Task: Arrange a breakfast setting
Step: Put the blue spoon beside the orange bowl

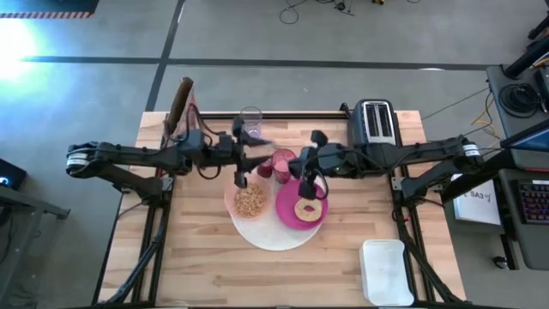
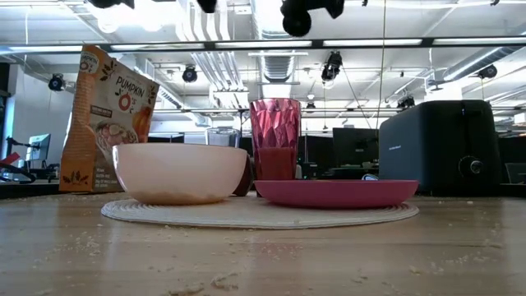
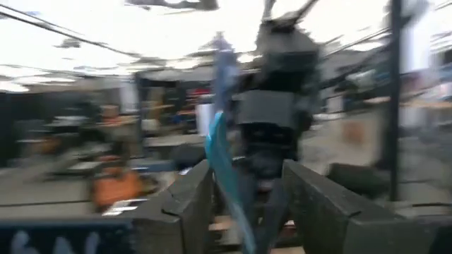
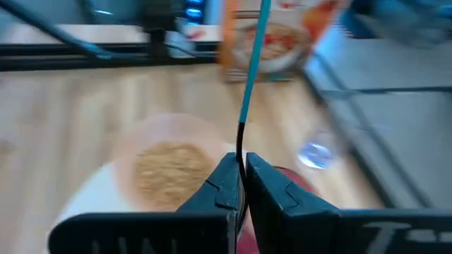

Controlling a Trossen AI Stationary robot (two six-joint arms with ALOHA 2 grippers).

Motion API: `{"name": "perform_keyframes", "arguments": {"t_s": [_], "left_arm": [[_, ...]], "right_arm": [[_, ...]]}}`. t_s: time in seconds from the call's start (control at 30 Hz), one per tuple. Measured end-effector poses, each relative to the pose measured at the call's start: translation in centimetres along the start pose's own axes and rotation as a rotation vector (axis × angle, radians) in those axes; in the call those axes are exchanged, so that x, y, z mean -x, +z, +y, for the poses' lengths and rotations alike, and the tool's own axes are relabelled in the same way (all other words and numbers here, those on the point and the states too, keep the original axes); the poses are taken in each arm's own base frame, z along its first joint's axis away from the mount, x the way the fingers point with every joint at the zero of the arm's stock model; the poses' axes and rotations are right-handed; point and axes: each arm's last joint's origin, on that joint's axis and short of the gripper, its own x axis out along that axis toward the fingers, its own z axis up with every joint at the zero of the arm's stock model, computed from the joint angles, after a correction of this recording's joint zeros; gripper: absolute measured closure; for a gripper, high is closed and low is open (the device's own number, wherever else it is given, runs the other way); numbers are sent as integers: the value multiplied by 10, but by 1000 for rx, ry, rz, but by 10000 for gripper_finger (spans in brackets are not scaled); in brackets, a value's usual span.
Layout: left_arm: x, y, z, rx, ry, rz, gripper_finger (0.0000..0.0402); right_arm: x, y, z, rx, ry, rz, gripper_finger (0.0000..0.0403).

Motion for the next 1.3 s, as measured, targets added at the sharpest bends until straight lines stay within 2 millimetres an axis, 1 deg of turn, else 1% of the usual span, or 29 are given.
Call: {"name": "perform_keyframes", "arguments": {"t_s": [0.07,0.17,0.27,0.4,0.6,0.7,0.83,0.97,1.3], "left_arm": [[4,3,3,-51,108,31,236],[7,0,7,-88,280,106,226],[7,-4,10,-91,360,136,227],[2,-9,9,-83,361,124,236],[-8,-12,10,-83,364,119,244],[-10,-13,10,-98,373,130,244],[-11,-7,12,-132,440,123,244],[-13,-4,13,-131,441,117,245],[-23,-5,13,-104,440,112,251]], "right_arm": [[2,3,-3,-3,-84,-2,395],[4,5,-7,-7,-177,-18,396],[0,4,-7,30,-244,-6,396],[-15,0,-4,140,-338,26,396],[-44,-3,6,351,-521,52,396],[-51,-4,8,414,-569,63,396],[-50,-2,9,399,-573,41,395],[-46,3,8,374,-576,8,395],[-44,14,9,389,-592,-74,395]]}}
